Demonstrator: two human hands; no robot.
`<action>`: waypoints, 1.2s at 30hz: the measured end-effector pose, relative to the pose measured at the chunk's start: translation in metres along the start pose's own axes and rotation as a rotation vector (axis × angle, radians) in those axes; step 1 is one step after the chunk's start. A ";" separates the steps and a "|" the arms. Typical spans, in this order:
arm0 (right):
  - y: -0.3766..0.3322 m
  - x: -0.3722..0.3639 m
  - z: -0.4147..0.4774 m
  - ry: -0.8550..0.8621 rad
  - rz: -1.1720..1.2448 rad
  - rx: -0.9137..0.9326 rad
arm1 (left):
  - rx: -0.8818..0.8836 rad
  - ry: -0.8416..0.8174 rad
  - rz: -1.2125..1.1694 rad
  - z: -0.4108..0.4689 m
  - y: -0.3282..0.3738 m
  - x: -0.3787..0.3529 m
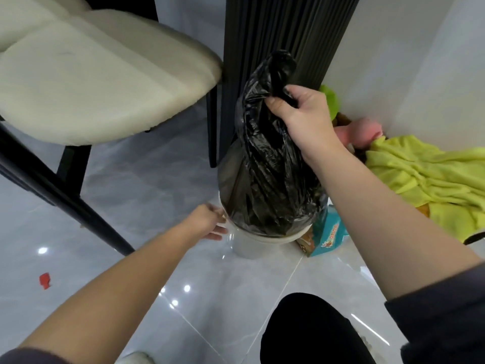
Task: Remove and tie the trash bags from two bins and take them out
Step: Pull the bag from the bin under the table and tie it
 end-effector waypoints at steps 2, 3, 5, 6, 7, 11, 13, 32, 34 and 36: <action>-0.005 -0.001 0.001 -0.001 0.011 0.004 | -0.105 0.087 0.296 -0.004 0.006 0.010; -0.009 -0.001 0.002 0.001 0.024 0.002 | -0.216 0.143 0.408 -0.011 0.013 0.016; -0.018 -0.003 0.004 -0.007 0.055 0.002 | -0.479 0.184 0.480 -0.032 0.031 0.028; -0.023 -0.006 0.005 -0.015 0.066 0.007 | -0.580 0.190 0.502 -0.044 0.039 0.033; -0.028 -0.008 0.006 -0.020 0.075 0.014 | -0.642 0.196 0.529 -0.057 0.046 0.040; -0.046 -0.023 0.009 -0.045 0.084 0.026 | -0.688 0.225 0.561 -0.098 0.061 0.063; -0.052 -0.033 0.008 -0.067 0.061 0.045 | -0.680 0.249 0.572 -0.114 0.065 0.071; 0.036 -0.128 -0.068 -0.232 0.064 -0.209 | -0.340 0.544 0.798 -0.143 0.023 0.103; 0.062 -0.137 -0.084 -0.257 0.066 -0.251 | -0.288 0.557 0.864 -0.131 0.008 0.108; 0.080 -0.146 -0.097 -0.259 0.106 -0.291 | -0.244 0.555 0.855 -0.121 -0.011 0.117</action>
Point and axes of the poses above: each hand's wrist, its own z-axis towards the middle knuckle, its own x-axis out of the back of the hand, y = z × x, the point moved 1 cm from there along z, towards the middle knuckle, and after that the axes turned 5 degrees about -x, right-handed, at the moved point
